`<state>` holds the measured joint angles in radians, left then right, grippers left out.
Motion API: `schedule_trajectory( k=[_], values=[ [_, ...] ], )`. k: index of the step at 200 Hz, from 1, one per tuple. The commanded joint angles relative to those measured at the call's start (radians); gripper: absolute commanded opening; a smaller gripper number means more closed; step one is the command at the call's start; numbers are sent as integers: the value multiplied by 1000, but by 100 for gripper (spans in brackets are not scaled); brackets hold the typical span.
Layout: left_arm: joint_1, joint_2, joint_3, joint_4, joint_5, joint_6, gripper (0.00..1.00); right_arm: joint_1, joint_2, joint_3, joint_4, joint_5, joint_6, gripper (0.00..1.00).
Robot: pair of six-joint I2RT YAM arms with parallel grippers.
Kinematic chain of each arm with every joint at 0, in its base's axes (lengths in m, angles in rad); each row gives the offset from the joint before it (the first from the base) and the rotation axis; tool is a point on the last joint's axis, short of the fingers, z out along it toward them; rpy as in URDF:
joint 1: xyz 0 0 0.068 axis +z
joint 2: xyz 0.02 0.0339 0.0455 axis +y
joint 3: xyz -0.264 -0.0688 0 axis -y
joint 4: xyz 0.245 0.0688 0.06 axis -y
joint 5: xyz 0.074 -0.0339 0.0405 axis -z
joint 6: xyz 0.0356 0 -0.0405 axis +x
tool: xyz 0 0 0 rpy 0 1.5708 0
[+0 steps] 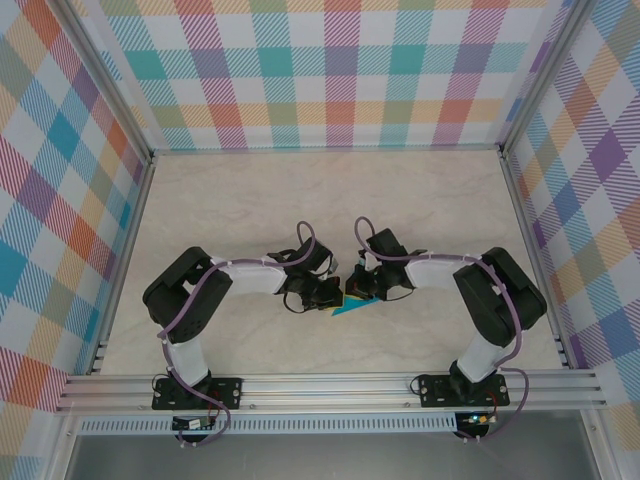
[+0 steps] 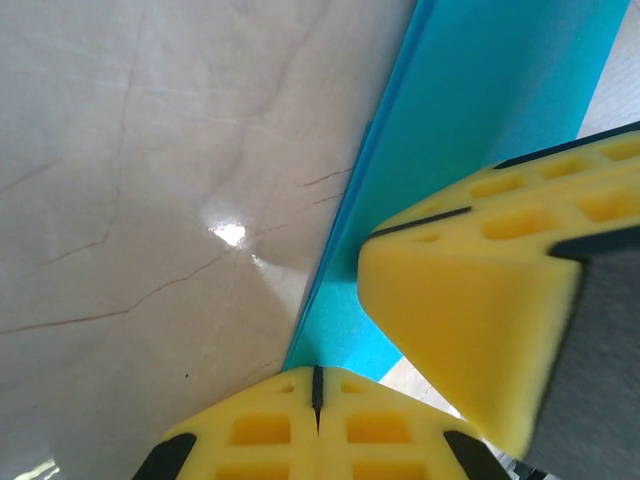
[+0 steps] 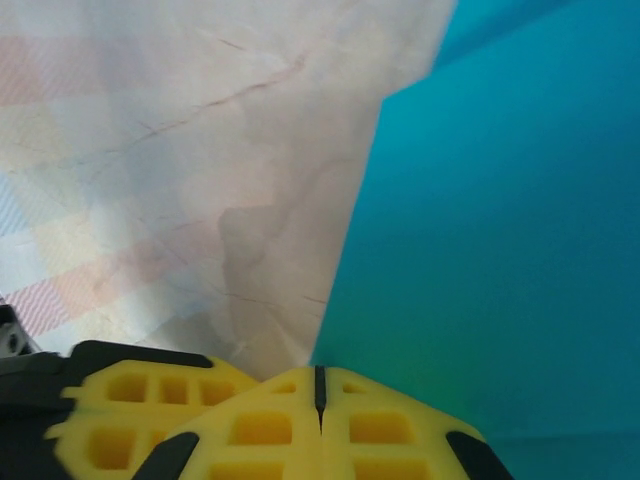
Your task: Fold a paper plane with a square sheet of paper (pick it up from the middle)
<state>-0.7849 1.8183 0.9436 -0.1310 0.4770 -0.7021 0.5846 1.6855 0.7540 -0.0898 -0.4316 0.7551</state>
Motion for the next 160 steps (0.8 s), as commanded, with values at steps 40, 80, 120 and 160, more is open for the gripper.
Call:
schedule_trajectory(
  k=[40, 80, 120, 160],
  values=[
    [-11, 42, -14, -188, -82, 20, 0, -54, 14, -47, -6, 79, -40, 0],
    [-11, 61, -26, -239, -95, 27, 0, -210, -2, -49, 14, 86, -92, 0],
    [-6, 65, -4, -261, -115, 61, 0, -269, -43, -10, -4, 87, -101, 0],
    [10, 61, 24, -260, -111, 115, 0, -202, -129, -45, 27, 38, -48, 0]
  ],
)
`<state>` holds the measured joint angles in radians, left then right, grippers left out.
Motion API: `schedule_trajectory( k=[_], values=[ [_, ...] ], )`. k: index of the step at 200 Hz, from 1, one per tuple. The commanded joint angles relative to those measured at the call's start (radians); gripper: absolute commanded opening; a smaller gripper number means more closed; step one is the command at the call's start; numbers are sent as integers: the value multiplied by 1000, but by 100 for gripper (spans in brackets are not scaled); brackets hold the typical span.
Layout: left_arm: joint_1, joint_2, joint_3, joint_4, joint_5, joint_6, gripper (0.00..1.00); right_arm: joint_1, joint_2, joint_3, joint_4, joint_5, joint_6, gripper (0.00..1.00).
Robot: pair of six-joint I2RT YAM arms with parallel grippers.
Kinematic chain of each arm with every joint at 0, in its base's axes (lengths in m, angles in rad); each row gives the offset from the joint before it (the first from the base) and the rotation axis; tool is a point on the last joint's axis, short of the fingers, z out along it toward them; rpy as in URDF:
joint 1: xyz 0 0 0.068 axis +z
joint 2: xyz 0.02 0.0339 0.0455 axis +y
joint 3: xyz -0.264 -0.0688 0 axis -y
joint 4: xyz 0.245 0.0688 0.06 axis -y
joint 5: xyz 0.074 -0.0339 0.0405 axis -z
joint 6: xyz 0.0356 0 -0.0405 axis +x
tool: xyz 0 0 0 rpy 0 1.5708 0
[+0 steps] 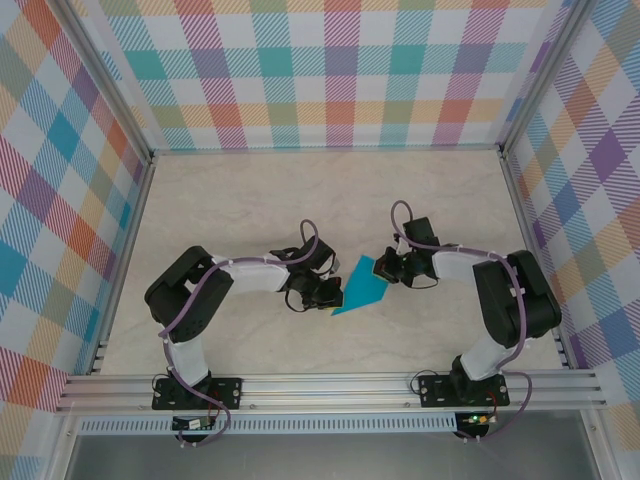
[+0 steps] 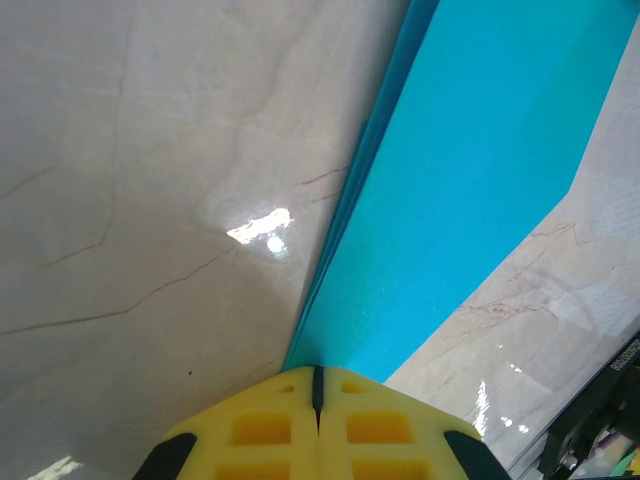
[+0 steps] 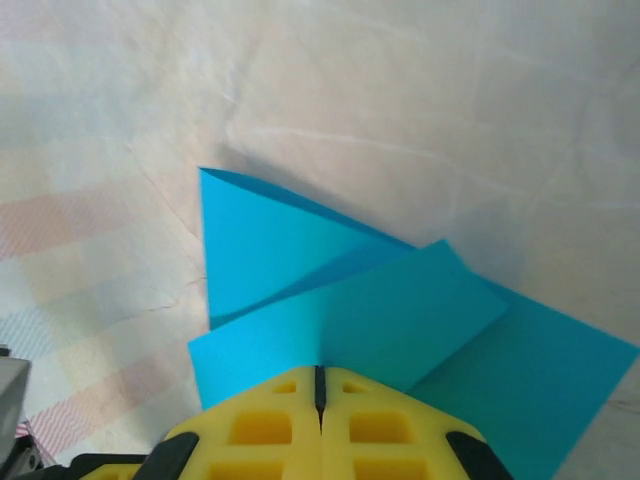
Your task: Fold a paper plane with a square sheet of paper (pick it up from the middle)
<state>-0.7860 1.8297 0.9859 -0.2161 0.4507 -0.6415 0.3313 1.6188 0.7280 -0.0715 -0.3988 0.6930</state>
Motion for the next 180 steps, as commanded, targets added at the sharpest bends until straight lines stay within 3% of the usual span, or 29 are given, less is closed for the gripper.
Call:
schedule_trajectory(
  k=[1, 40, 78, 98, 155, 180],
  values=[
    [11, 49, -18, -175, -84, 56, 0, 55, -64, -20, 9, 5, 16, 0],
    [19, 63, -11, -186, -84, 69, 0, 197, -24, 10, 12, 20, 51, 0],
    [21, 63, -5, -205, -81, 79, 0, 212, 46, 41, -31, 50, 18, 0],
    [21, 63, -9, -209, -81, 78, 0, 170, 65, 51, -68, 82, -8, 0],
    [22, 62, -24, -200, -78, 75, 0, -67, 79, 53, -108, 135, -22, 0],
    [22, 66, -14, -193, -69, 78, 0, -97, 46, 76, -136, 150, 1, 0]
  ],
)
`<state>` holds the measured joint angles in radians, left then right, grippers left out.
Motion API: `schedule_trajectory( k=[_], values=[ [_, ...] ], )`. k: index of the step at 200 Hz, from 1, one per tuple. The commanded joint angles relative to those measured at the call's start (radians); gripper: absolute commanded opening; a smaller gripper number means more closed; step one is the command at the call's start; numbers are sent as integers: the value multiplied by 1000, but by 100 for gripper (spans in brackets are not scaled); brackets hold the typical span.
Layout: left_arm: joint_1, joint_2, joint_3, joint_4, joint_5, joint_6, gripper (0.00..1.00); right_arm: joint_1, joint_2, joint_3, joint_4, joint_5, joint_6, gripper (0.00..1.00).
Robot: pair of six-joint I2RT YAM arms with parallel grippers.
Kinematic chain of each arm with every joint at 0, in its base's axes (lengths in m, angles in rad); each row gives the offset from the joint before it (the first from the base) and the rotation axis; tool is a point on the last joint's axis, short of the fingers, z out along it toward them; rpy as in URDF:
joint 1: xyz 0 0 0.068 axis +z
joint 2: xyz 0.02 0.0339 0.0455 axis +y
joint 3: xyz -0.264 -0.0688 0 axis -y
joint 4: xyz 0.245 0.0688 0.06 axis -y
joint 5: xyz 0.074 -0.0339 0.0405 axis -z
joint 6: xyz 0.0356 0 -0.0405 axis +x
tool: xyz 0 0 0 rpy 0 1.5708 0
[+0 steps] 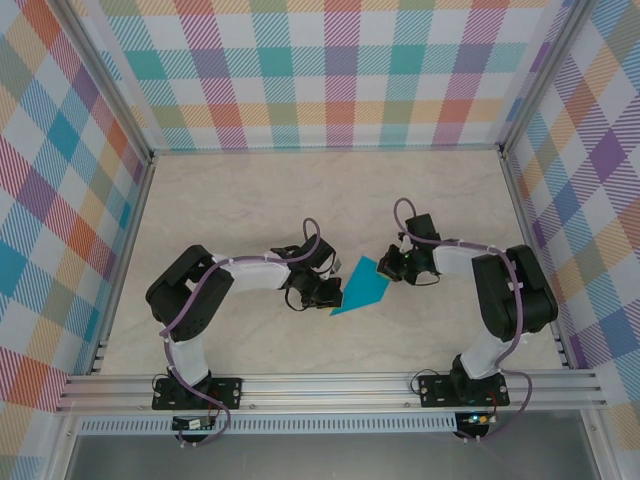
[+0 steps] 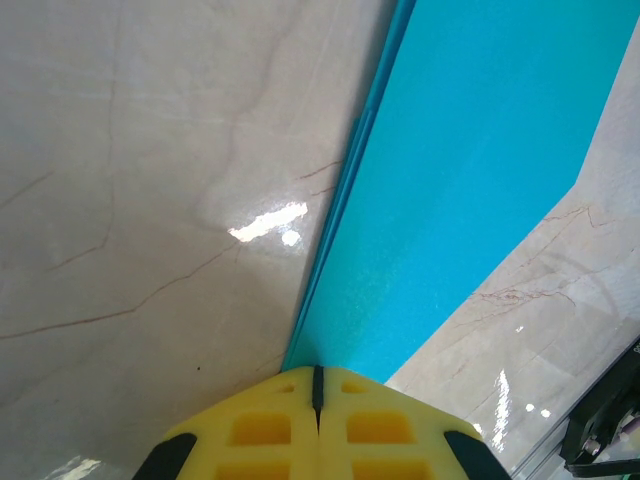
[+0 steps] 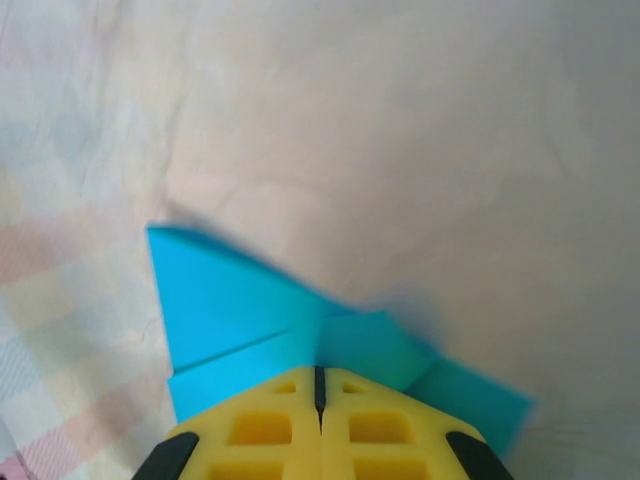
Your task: Fold a paper plane with a square sheet of paper (pick it up from the middle)
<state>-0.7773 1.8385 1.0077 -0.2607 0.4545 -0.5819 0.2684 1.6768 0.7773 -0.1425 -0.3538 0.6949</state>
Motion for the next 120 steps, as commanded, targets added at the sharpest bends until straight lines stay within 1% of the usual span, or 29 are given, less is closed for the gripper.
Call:
schedule_trajectory(
  k=[1, 22, 34, 53, 72, 100, 120],
  values=[
    [13, 57, -36, -147, -72, 19, 0, -34, -14, 27, -65, 105, 0, 0],
    [13, 62, -22, -134, -58, 22, 0, -32, -60, 19, -57, 93, 23, 0],
    [13, 63, -17, -129, -52, 24, 0, -24, -100, -4, -26, 63, 34, 0],
    [13, 60, -11, -122, -47, 24, 0, 18, -167, -35, -4, 54, 47, 0],
    [13, 59, -9, -122, -46, 24, 0, 75, -200, -59, 31, 28, 71, 0],
    [13, 55, -7, -118, -49, 22, 0, 186, -160, -59, 71, -13, 114, 0],
    [14, 52, -5, -110, -47, 20, 0, 242, -107, -54, 107, -39, 136, 0]
  ],
)
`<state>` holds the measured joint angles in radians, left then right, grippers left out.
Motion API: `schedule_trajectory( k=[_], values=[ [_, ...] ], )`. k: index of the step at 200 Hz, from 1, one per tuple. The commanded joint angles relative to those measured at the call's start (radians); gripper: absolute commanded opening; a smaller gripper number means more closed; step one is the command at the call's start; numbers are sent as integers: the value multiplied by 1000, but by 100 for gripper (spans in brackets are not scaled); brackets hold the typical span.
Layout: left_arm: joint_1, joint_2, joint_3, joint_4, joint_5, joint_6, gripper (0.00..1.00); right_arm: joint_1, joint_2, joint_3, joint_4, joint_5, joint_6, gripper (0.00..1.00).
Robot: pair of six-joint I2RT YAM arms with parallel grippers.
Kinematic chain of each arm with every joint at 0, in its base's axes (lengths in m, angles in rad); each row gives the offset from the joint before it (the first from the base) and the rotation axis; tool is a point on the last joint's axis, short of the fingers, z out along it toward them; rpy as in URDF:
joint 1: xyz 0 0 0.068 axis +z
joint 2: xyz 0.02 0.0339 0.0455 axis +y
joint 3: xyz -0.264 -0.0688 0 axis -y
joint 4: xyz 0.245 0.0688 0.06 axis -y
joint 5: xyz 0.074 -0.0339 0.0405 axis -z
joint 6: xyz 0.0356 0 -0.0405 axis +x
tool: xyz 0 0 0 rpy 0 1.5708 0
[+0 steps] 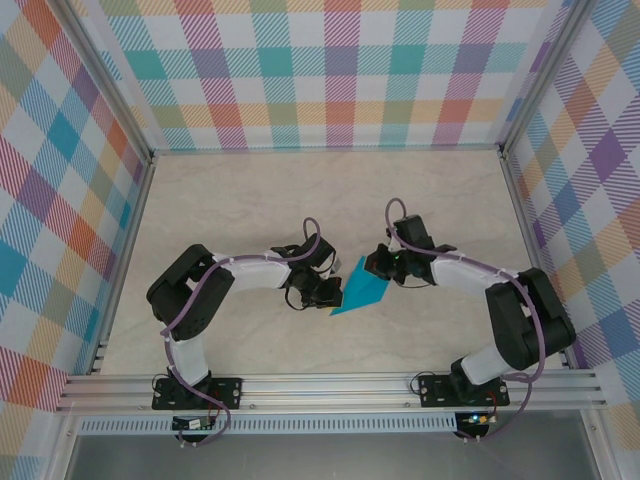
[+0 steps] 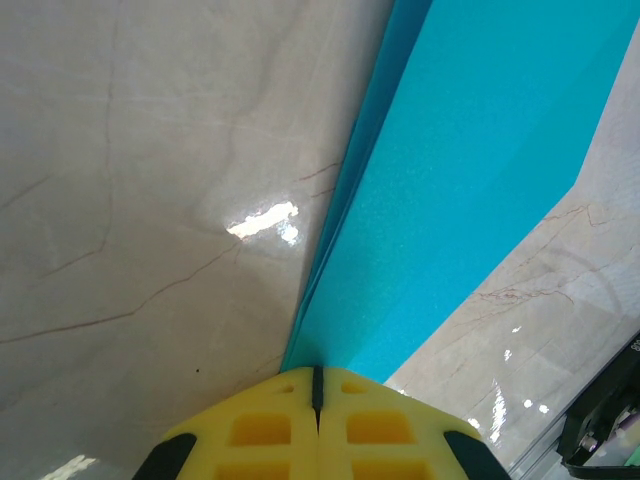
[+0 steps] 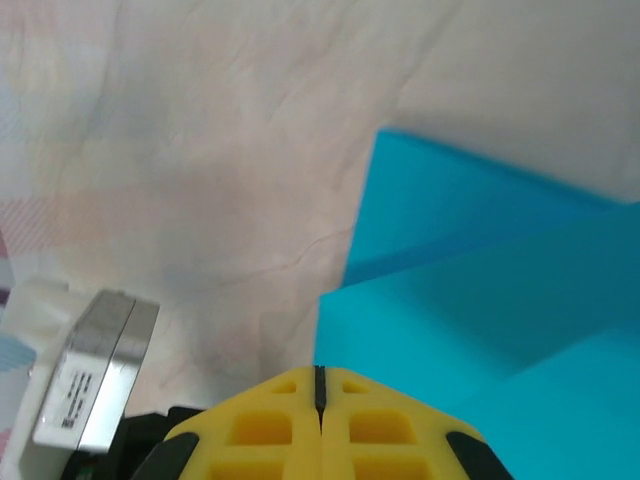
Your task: Fold a paper plane with a square sheet of paper (pick it up from the middle)
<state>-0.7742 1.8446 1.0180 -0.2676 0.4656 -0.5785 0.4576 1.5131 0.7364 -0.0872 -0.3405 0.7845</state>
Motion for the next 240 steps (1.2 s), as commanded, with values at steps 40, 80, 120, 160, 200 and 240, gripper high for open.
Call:
schedule_trajectory(
  k=[40, 80, 120, 160, 200, 240],
  values=[
    [10, 22, -14, -72, -44, 13, 0, 80, 147, -2, 72, -80, 64, 0],
    [19, -30, 5, 68, 38, -6, 0, 80, 177, -10, 1, -25, 48, 0],
    [31, -12, 47, 196, 137, -14, 5, 81, 187, -19, -27, -2, 38, 0],
    [41, 44, 40, 191, 142, 30, 2, 79, 195, -13, -42, 3, 35, 0],
    [45, 59, -4, 207, 149, 40, 0, 80, 210, -9, -49, 7, 39, 0],
    [54, 23, -83, 173, 131, 78, 0, 79, 223, -5, -68, 19, 44, 0]
  ],
)
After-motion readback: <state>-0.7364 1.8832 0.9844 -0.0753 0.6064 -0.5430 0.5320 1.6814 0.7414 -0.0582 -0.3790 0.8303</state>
